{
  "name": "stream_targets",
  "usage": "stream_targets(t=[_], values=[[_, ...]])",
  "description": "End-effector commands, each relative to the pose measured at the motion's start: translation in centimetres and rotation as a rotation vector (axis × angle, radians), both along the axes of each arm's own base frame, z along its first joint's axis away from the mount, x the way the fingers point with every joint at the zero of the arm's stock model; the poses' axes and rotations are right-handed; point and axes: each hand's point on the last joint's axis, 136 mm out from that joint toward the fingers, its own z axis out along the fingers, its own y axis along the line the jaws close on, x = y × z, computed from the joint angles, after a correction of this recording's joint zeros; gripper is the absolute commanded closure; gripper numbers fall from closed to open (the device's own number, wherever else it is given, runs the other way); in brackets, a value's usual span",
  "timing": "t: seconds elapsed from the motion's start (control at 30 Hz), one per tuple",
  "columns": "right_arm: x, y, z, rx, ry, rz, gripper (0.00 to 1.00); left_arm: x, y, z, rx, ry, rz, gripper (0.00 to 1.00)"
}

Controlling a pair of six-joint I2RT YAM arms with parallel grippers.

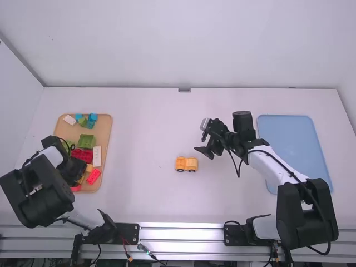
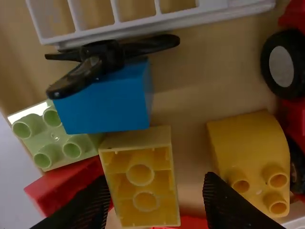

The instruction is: Assemble lego blocks to make yellow taxi

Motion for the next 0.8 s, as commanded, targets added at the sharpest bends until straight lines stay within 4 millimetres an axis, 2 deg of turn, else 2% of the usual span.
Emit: stream_targets(t=[0.0, 0.27, 0.67, 0.77], values=[[-0.03, 0.23, 0.8, 0.01, -0.017, 0.006, 0.01, -0.6, -0.74, -0.68, -0.021, 0.021, -0.011, 0.47], [-0.04, 0.24, 0.81, 0.01, -0.017, 0.007, 0.01, -0.63, -0.75, -0.68, -0.021, 0.022, -0.012, 0.53], [-0.04, 0.23, 0.8, 0.01, -0.017, 0.006, 0.01, -0.88, -1.04, -1.36, -0.021, 0.015, -0.011, 0.52], [-0.03, 0.24, 0.82, 0.01, -0.017, 0.007, 0.01, -0.81, -0.98, -1.35, -0.018, 0.013, -0.012, 0.55]])
